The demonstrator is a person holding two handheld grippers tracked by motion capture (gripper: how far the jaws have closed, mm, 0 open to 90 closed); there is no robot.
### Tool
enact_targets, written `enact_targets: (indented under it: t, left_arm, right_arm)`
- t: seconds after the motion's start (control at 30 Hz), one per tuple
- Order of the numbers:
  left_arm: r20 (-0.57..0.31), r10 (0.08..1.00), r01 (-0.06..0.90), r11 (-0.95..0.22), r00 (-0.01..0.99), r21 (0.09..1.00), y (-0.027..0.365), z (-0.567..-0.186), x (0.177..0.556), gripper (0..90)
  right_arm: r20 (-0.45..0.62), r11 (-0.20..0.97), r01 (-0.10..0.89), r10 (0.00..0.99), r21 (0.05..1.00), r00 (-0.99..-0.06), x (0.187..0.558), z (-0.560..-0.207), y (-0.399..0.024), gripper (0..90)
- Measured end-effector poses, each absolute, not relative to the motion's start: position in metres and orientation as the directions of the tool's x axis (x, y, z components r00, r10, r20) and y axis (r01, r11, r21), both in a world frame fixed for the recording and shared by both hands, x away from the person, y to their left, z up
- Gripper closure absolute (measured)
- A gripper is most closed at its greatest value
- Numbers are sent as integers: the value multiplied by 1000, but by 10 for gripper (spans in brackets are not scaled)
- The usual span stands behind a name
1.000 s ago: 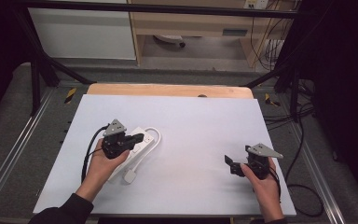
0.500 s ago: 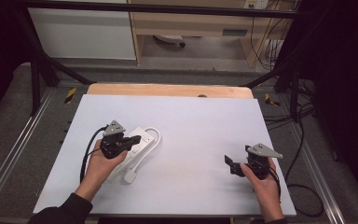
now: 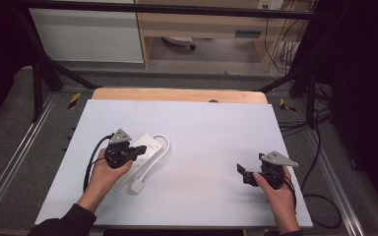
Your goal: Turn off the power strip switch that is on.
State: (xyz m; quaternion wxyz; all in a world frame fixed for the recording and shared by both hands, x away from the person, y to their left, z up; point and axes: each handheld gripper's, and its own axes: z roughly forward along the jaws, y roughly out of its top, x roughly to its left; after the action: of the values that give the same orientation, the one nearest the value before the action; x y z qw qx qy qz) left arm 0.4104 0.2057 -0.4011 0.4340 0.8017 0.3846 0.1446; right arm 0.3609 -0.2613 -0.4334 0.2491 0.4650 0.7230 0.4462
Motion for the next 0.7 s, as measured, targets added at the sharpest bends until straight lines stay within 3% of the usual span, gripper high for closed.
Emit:
enact_targets:
  t: [0.7]
  left_arm:
    - [-113,745,536,-357,658,765,209,-409,409,900]
  right_arm:
    - [53,172,451,894,876,-444,361,-434,-261,41]
